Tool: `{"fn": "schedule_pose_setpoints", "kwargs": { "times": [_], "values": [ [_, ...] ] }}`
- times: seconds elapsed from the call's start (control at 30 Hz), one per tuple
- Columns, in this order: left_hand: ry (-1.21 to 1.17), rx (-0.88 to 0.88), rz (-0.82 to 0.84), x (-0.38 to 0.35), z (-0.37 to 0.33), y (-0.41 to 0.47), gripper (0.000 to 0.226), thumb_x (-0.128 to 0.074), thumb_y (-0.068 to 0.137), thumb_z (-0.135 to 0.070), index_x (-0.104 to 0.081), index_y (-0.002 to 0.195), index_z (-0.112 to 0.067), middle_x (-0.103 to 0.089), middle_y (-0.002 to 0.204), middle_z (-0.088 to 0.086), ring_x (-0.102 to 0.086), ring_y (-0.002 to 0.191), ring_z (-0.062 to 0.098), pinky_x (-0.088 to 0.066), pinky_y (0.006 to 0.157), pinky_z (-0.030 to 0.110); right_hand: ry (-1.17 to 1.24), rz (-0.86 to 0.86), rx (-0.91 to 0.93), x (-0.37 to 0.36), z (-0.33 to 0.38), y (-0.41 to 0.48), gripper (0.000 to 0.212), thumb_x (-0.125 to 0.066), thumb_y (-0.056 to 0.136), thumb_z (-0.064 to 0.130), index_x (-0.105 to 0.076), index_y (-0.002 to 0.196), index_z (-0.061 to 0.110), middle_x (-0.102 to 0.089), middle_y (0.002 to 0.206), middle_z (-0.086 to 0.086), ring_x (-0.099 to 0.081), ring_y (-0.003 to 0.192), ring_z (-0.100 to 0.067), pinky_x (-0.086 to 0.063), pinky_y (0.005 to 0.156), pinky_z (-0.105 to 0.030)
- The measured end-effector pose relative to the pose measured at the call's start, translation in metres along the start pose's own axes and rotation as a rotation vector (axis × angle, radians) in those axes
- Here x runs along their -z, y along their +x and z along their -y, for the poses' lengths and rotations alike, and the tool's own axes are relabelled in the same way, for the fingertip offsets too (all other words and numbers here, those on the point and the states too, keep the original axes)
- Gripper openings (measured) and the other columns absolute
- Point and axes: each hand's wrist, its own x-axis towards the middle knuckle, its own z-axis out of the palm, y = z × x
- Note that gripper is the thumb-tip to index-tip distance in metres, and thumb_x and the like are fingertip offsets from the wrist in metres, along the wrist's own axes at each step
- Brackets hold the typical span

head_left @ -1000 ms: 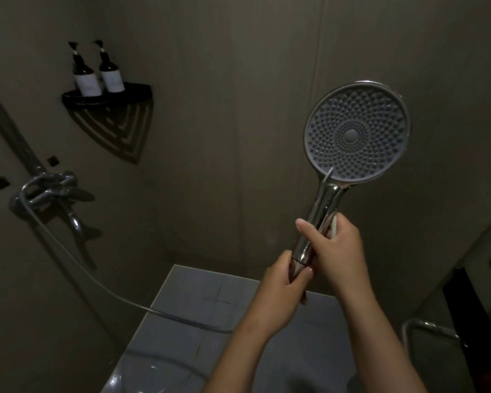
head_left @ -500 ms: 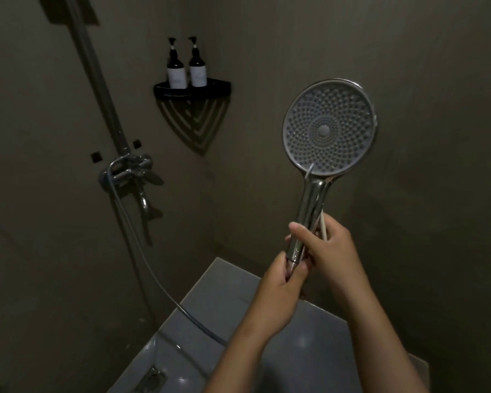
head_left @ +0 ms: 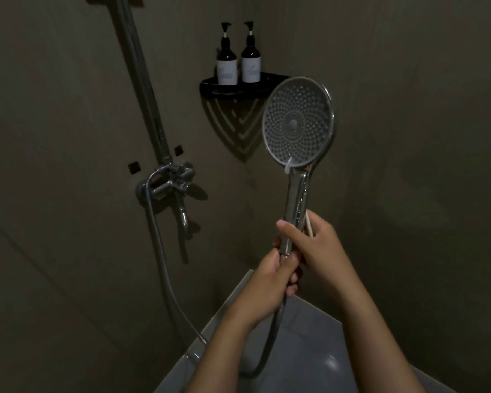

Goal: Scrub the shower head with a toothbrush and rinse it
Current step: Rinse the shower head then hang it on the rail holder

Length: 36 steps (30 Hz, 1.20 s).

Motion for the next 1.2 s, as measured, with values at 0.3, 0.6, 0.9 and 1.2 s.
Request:
{"fn": "schedule_pose_setpoints", "kwargs": {
  "times": [0.3,0.6,0.9,1.2],
  "values": [
    [0.037,0.036,-0.020,0.093,-0.015,0.056,0.015,-0.041,0.099,-0.012,-0.046,0.084,-0.011,-0.049,0.065,-0.001,-0.047,0.049,0.005,-0.041,0.067,0.034,-0.047,-0.048,0.071,-0.060,-0.020,0.093,0.015,-0.061,0.089,0.020,-0.056,0.086,0.006,-0.066,0.075,-0.011,-0.064,0.064,-0.013,-0.051,0.057,-0.020],
    [-0.158,0.032,0.222,0.146,-0.014,0.095,0.021,-0.035,0.101,-0.022,-0.042,0.081,-0.015,-0.043,0.058,-0.011,-0.041,0.046,0.003,-0.050,0.069,0.024,0.172,0.151,0.004,-0.074,-0.026,0.159,0.020,-0.060,0.084,0.024,-0.054,0.093,0.007,-0.064,0.072,-0.004,-0.066,0.069,-0.014,-0.053,0.059,-0.022],
    [0.032,-0.088,-0.040,0.159,0.008,0.127,0.016,-0.038,0.093,-0.029,-0.045,0.080,-0.022,-0.044,0.058,-0.010,-0.042,0.042,0.000,-0.044,0.059,0.022,0.013,0.056,0.055,-0.095,-0.033,0.196,0.010,-0.058,0.091,0.011,-0.055,0.091,0.002,-0.062,0.071,-0.012,-0.063,0.061,-0.008,-0.049,0.055,-0.018],
    [0.235,0.046,-0.335,0.164,0.026,0.163,0.026,-0.034,0.099,-0.023,-0.045,0.076,-0.027,-0.047,0.061,-0.003,-0.046,0.042,0.001,-0.041,0.051,0.021,-0.201,0.029,0.057,-0.099,-0.056,0.242,0.004,-0.061,0.086,0.023,-0.059,0.085,0.020,-0.067,0.079,-0.007,-0.067,0.075,-0.022,-0.056,0.072,-0.046]
  ]
}}
